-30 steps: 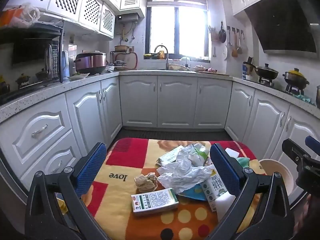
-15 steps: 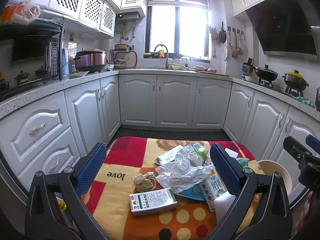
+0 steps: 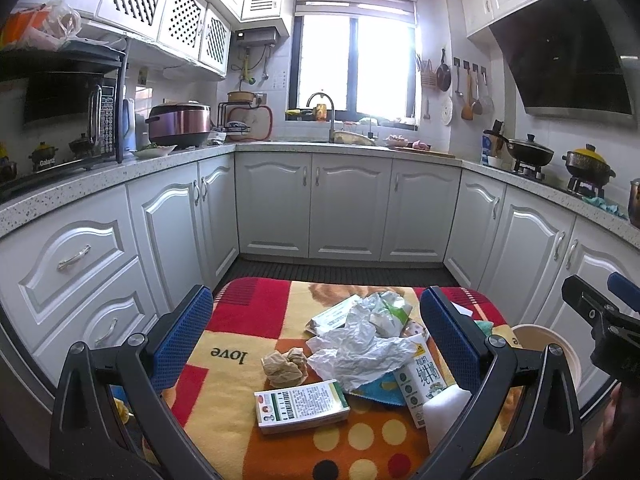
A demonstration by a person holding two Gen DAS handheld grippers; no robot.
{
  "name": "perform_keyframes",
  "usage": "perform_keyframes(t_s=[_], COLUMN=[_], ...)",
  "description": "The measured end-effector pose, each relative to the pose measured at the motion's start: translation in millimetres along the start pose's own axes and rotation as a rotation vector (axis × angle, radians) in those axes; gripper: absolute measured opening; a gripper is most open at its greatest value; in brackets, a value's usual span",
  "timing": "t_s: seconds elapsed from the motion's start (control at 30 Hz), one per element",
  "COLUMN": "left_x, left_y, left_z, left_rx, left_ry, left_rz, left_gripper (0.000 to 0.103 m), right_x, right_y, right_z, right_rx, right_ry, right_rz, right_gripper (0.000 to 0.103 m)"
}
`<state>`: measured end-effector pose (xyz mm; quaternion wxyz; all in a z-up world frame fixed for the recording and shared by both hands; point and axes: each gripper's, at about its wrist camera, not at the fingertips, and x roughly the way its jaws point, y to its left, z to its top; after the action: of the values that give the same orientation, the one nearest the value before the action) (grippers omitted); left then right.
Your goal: Collect trash
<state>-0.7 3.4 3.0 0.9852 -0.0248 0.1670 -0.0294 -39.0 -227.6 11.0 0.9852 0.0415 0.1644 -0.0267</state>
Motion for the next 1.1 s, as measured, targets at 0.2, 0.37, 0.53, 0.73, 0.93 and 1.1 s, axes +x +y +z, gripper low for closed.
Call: perform_keyframes(t_s=[0.2,0.37,0.53,0.73,0.93,1.1], left_x=[0.5,0.8,0.0,1.2,1.3,1.5], left_y=[-1.6,-2.3,-3.3,-1.8,-1.0,-0.1], left_z=[-1.6,-3.6,-3.9,-4.5,-4.3,-3.7], left_rx=[-0.003,-0.003,-0.003,-0.008,-0.010,-0.008], left_ry=[-0.002,0.000,0.000,0.007,0.011,0.010], left_rz=[-0.004,-0.005,-0.004,-0.004,-0.005,-0.004], left_gripper=[0.103,0.103,0.103,0.103,0.103,0.103], right_x=[-0.6,0.0,0.0,1.2,1.4,2.5], right_y=[0.3,-1.3,-2.7,-5.3,-7.4,-9.8], right_z=[-1.0,-1.0,-1.0,-1.8,-1.3,-1.3], right_rx=[-0.001,-0.001,0.000,0.002,0.002,0.005], right_ry=[0.002,0.006,0.005,0.012,0.012,0.019], right_rz=[-0.004,-0.004,-0.005,-0.010,-0.011,-0.013], right_gripper=[0.103,0.103,0.103,0.103,0.103,0.103])
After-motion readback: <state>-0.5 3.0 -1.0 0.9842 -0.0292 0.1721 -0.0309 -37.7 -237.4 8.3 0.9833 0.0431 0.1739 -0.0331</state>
